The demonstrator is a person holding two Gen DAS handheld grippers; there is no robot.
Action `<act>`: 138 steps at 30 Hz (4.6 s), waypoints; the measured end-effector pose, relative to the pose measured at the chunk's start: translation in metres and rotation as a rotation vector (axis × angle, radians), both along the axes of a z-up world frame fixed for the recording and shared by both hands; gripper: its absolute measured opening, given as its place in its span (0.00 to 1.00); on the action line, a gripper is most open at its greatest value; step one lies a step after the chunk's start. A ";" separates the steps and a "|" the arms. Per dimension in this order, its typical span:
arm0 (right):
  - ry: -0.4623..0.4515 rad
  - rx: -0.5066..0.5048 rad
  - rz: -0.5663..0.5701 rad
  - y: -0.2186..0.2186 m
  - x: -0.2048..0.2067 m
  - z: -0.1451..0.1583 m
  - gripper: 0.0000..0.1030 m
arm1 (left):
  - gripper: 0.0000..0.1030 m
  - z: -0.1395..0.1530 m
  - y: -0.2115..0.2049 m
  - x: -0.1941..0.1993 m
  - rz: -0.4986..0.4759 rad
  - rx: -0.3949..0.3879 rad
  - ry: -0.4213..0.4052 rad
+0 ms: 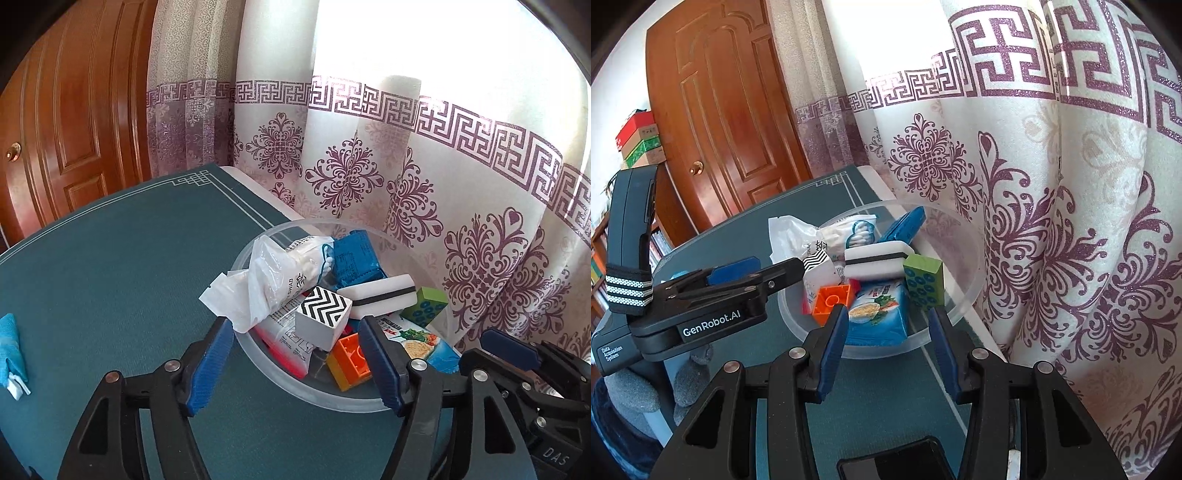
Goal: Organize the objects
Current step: 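Lower the white cube into the bowl with the left tool and open it, then move both tools back over the table toward the remaining items, then grasp the white medicine box with the left tool while the right tool grasps the teal cloth bundle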
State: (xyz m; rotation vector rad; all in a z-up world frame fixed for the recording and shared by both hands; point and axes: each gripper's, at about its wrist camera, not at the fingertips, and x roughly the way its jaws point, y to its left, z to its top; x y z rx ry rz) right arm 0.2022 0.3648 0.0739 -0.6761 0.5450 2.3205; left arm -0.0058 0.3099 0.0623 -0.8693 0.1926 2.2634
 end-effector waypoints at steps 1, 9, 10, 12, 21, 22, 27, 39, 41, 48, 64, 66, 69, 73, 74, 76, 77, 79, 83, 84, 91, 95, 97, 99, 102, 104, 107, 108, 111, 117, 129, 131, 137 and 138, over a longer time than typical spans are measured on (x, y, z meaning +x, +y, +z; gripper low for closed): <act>0.000 -0.001 0.002 -0.001 -0.001 0.000 0.46 | 0.72 -0.001 -0.001 -0.001 0.007 -0.006 0.000; 0.001 0.006 0.022 -0.008 -0.006 0.001 0.46 | 0.72 -0.020 0.016 -0.020 0.083 -0.109 0.007; 0.001 0.006 0.021 -0.008 -0.006 0.001 0.46 | 0.72 -0.022 0.019 -0.023 0.088 -0.114 0.006; 0.000 0.004 0.019 -0.008 -0.006 0.000 0.46 | 0.72 -0.023 0.020 -0.027 0.094 -0.113 -0.006; 0.000 -0.003 0.022 -0.011 -0.008 -0.001 0.46 | 0.76 -0.018 -0.001 -0.024 0.121 -0.081 -0.030; 0.000 -0.003 0.024 -0.012 -0.008 -0.001 0.46 | 0.77 -0.016 -0.003 -0.022 0.124 -0.079 -0.026; 0.001 -0.015 0.037 -0.018 -0.012 -0.001 0.46 | 0.90 -0.008 -0.020 -0.014 0.139 -0.075 0.004; -0.007 -0.028 0.101 -0.052 -0.038 -0.003 0.51 | 0.95 0.002 -0.080 -0.016 0.249 -0.082 0.029; -0.006 -0.028 0.112 -0.057 -0.042 -0.002 0.51 | 0.96 0.004 -0.091 -0.015 0.272 -0.095 0.043; -0.022 -0.044 0.154 -0.076 -0.062 -0.006 0.51 | 0.96 0.005 -0.123 -0.014 0.317 -0.127 0.073; -0.081 -0.067 0.260 -0.104 -0.119 -0.014 0.55 | 0.98 0.006 -0.194 -0.022 0.404 -0.118 0.077; -0.088 -0.069 0.277 -0.109 -0.128 -0.016 0.55 | 0.98 0.004 -0.205 -0.025 0.423 -0.121 0.075; -0.099 -0.073 0.308 -0.118 -0.142 -0.020 0.56 | 0.98 0.000 -0.223 -0.030 0.456 -0.127 0.067; -0.120 -0.071 0.350 -0.130 -0.160 -0.025 0.56 | 0.99 -0.004 -0.250 -0.038 0.503 -0.142 0.063; -0.127 -0.070 0.360 -0.133 -0.165 -0.027 0.57 | 0.99 -0.004 -0.258 -0.040 0.517 -0.144 0.064; -0.136 -0.071 0.378 -0.138 -0.173 -0.029 0.57 | 0.99 -0.006 -0.275 -0.046 0.544 -0.148 0.062; -0.139 -0.073 0.387 -0.140 -0.176 -0.030 0.57 | 0.99 -0.006 -0.284 -0.050 0.559 -0.149 0.058; -0.146 -0.071 0.404 -0.145 -0.183 -0.032 0.57 | 0.99 -0.008 -0.301 -0.057 0.590 -0.153 0.047; -0.156 -0.067 0.435 -0.154 -0.196 -0.035 0.57 | 0.99 -0.012 -0.338 -0.073 0.658 -0.146 0.027; -0.158 -0.067 0.442 -0.155 -0.199 -0.035 0.57 | 0.99 -0.013 -0.347 -0.076 0.675 -0.145 0.026; -0.162 -0.055 0.474 -0.162 -0.220 -0.035 0.57 | 0.99 -0.020 -0.384 -0.102 0.724 -0.159 0.017; -0.145 -0.042 0.498 -0.164 -0.237 -0.029 0.57 | 0.99 -0.026 -0.388 -0.116 0.674 -0.158 0.005; -0.131 -0.042 0.520 -0.166 -0.248 -0.026 0.57 | 0.99 -0.028 -0.386 -0.123 0.649 -0.174 0.011; -0.123 -0.039 0.545 -0.168 -0.261 -0.024 0.57 | 0.99 -0.032 -0.384 -0.130 0.637 -0.198 0.008; -0.118 -0.039 0.579 -0.171 -0.283 -0.025 0.57 | 0.99 -0.037 -0.384 -0.139 0.636 -0.212 -0.008; -0.118 -0.036 0.588 -0.171 -0.296 -0.026 0.57 | 0.98 -0.040 -0.386 -0.143 0.638 -0.204 -0.024; -0.112 -0.039 0.595 -0.170 -0.314 -0.027 0.57 | 0.99 -0.044 -0.390 -0.148 0.639 -0.196 -0.051; -0.111 -0.038 0.600 -0.171 -0.320 -0.027 0.57 | 0.98 -0.045 -0.391 -0.148 0.640 -0.192 -0.057; -0.116 -0.037 0.623 -0.174 -0.339 -0.028 0.57 | 0.97 -0.048 -0.393 -0.151 0.642 -0.195 -0.084; -0.140 -0.028 0.647 -0.181 -0.369 -0.035 0.57 | 0.71 -0.049 -0.397 -0.151 0.623 -0.170 -0.098; -0.212 -0.014 0.648 -0.188 -0.404 -0.051 0.57 | 0.65 -0.039 -0.401 -0.140 0.625 -0.119 -0.050; -0.221 -0.016 0.648 -0.189 -0.406 -0.053 0.56 | 0.65 -0.038 -0.400 -0.139 0.623 -0.118 -0.041; -0.235 -0.012 0.633 -0.189 -0.406 -0.057 0.38 | 0.65 -0.036 -0.397 -0.135 0.616 -0.111 -0.021; -0.236 -0.014 0.629 -0.189 -0.405 -0.056 0.37 | 0.65 -0.035 -0.397 -0.135 0.616 -0.111 -0.020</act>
